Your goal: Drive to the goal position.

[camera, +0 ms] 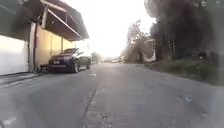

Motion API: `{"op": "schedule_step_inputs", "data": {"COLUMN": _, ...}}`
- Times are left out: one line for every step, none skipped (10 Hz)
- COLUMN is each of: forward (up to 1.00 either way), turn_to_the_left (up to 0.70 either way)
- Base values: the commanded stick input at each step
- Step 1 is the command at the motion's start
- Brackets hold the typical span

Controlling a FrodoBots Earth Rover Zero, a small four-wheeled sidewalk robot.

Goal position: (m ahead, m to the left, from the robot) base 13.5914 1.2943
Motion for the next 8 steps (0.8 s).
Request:
{"op": "schedule_step_inputs", "data": {"forward": 1.0, "turn_to_the_left": 0.02}}
{"op": "schedule_step_inputs", "data": {"forward": 1.0, "turn_to_the_left": 0.02}}
{"op": "schedule_step_inputs", "data": {"forward": 1.0, "turn_to_the_left": 0.02}}
{"op": "schedule_step_inputs", "data": {"forward": 1.0, "turn_to_the_left": 0.02}}
{"op": "schedule_step_inputs", "data": {"forward": 1.0, "turn_to_the_left": 0.02}}
{"op": "schedule_step_inputs", "data": {"forward": 1.0, "turn_to_the_left": -0.25}}
{"op": "schedule_step_inputs", "data": {"forward": 1.0, "turn_to_the_left": -0.38}}
{"op": "schedule_step_inputs", "data": {"forward": 1.0, "turn_to_the_left": -0.22}}
